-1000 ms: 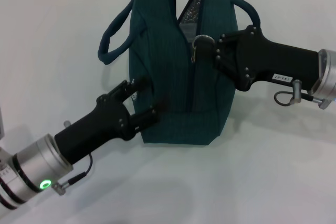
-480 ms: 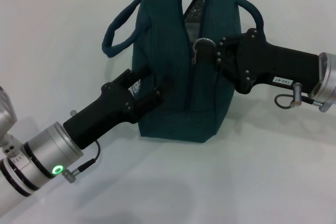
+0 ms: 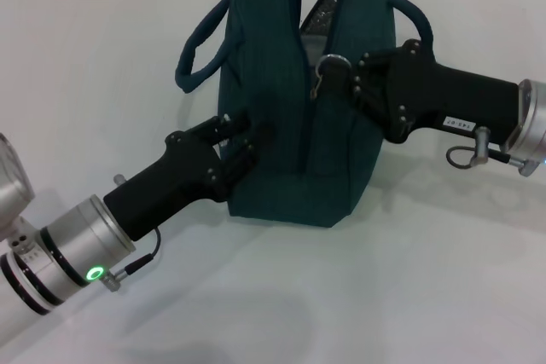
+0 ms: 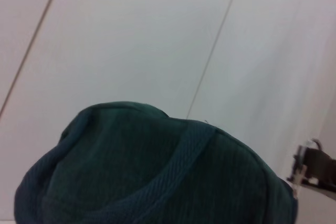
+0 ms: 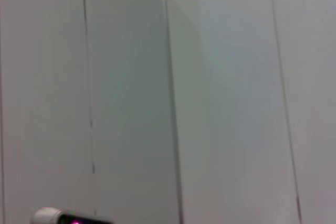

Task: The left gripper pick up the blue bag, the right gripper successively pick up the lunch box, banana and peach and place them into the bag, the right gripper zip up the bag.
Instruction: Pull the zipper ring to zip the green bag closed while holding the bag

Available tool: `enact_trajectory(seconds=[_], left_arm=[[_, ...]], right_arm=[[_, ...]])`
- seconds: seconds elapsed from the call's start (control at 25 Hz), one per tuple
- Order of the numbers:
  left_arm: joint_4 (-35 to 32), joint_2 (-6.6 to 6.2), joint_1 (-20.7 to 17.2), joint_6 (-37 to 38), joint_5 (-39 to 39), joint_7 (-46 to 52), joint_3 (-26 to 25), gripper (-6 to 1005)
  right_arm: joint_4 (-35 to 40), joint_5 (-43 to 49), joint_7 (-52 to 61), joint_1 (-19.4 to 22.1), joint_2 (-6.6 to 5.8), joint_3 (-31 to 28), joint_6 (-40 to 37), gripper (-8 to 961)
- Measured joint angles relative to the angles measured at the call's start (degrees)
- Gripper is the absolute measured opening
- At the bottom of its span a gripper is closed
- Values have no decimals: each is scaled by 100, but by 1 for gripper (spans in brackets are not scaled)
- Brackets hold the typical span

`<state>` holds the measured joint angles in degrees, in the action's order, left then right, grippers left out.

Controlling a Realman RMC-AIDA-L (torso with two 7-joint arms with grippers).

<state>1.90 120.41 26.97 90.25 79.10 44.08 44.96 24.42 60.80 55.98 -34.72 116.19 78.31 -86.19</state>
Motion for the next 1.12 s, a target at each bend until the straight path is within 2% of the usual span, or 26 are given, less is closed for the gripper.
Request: enact_trajectory(seconds=[0.52, 0.76, 0.88, 1.12], left_arm=[[50, 25, -7, 4, 10, -232, 81, 130], [56, 33, 12, 87, -11, -165, 60, 78], [56, 28, 35, 231, 31, -150, 100, 259], [45, 0, 74, 320, 120, 104, 149, 404]], right_arm=[[2, -172, 40, -24, -5, 39, 77, 8], [1, -176, 42, 12, 0, 91, 47, 8], [-1, -176, 44, 14, 0, 127, 44, 8], [-22, -176, 52, 18, 0, 155, 5, 8]])
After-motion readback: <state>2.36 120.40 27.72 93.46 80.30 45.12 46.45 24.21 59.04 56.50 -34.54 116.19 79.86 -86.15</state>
